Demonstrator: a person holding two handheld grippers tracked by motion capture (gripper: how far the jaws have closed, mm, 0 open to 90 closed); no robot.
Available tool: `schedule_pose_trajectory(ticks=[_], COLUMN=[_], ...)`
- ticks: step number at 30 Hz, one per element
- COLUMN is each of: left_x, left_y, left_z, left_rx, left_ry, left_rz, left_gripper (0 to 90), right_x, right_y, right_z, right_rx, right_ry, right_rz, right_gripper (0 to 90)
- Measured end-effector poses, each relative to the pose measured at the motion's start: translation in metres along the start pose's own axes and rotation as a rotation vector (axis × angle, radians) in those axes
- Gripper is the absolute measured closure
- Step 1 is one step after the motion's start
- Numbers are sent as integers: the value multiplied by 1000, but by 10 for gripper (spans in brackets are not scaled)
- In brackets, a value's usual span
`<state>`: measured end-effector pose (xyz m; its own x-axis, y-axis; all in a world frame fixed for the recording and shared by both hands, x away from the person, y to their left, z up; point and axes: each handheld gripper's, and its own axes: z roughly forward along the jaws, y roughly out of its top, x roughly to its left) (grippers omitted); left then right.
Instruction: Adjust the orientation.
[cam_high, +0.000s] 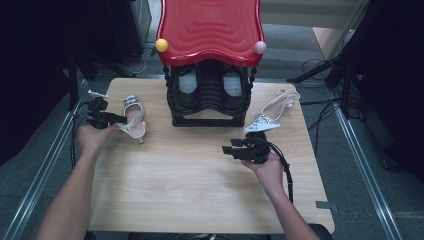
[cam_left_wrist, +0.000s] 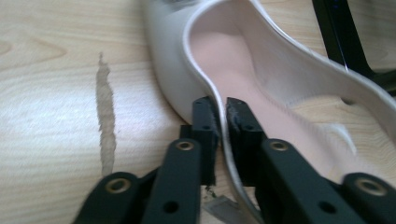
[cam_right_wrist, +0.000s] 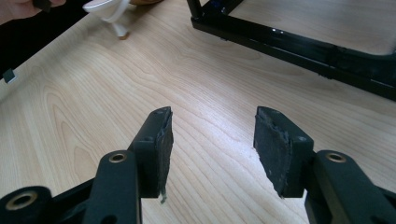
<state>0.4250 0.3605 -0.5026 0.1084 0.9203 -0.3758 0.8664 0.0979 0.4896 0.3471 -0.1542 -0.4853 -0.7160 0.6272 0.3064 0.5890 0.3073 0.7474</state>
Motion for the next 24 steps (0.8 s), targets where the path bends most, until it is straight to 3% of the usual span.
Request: schedule_pose_trajectory(ticks=[3,8,15,19,24], left_x=[4,6,-2,-10,-20], left_y=[0,0,-2,-5,-14], left_z=[-3,-5,-13,-20,-30], left_rx=[5,-13,-21,-19,-21], left_ry=[0,-52,-84,-92,-132], left_rz=[-21,-63,-52,-14,1], left_gripper=[880,882,884,884,884], right_x=[-1,-4,-6,-6,-8], right_y=[-1,-4,-4,-3,0], right_z=[-1,-2,-2,-2,-2], right_rx=[2,0,2,1,-5], right_ry=[-5,-17,-25,-26,-21], right_rz=[12,17,10,6,9], right_gripper=[482,482,483,482,482])
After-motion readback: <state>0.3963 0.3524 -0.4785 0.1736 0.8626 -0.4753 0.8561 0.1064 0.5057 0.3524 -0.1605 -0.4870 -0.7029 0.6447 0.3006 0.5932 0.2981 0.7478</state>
